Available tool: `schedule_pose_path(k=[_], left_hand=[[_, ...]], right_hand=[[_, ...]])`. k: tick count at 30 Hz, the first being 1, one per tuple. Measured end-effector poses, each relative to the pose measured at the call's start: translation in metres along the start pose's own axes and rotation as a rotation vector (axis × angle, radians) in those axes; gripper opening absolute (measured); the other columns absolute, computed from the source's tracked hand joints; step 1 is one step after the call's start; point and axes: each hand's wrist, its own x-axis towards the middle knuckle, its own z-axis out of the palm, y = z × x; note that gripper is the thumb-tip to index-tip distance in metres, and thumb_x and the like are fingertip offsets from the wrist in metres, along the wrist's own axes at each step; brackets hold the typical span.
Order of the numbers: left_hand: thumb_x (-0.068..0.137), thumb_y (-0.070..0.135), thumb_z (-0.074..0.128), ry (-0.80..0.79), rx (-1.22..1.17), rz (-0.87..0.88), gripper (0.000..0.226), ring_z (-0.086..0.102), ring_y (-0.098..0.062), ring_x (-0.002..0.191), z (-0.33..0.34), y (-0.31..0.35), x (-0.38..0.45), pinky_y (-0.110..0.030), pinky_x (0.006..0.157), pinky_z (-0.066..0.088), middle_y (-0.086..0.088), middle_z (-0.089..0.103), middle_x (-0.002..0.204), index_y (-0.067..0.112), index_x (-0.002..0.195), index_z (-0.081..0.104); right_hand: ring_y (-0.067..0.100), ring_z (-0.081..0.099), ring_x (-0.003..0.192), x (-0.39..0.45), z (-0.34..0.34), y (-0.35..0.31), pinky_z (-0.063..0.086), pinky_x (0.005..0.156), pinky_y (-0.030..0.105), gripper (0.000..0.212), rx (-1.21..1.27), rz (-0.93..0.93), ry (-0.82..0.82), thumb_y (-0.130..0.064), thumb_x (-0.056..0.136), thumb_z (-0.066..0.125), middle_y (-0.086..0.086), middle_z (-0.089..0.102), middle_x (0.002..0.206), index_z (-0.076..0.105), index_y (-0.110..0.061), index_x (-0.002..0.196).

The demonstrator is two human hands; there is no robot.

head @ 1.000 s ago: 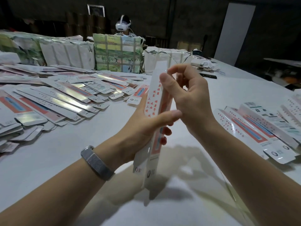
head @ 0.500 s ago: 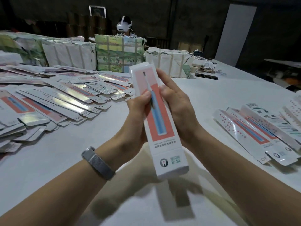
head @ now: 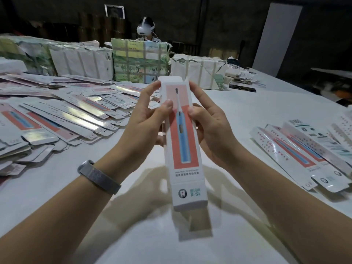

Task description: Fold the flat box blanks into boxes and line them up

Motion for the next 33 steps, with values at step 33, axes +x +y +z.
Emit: schedule_pose_path(k=[33], left_hand=[[0.094,0.038,0.046,-0.255,0.046,-0.070,0.032,0.070,-0.020,0.075,-0.002,-0.007,-0.001,-0.041,0.063,0.060,0.004,0.069,0.081,0.051,0.123,0.045]], right_hand=[[0.023,0.059,0.082,0.010,-0.021,0.004,0.048,0.078,0.034,0.014,0.133,-0.029,0.019,-0.006,0.074,0.060,0.000,0.068,0.080,0.062,-0.016,0.084]])
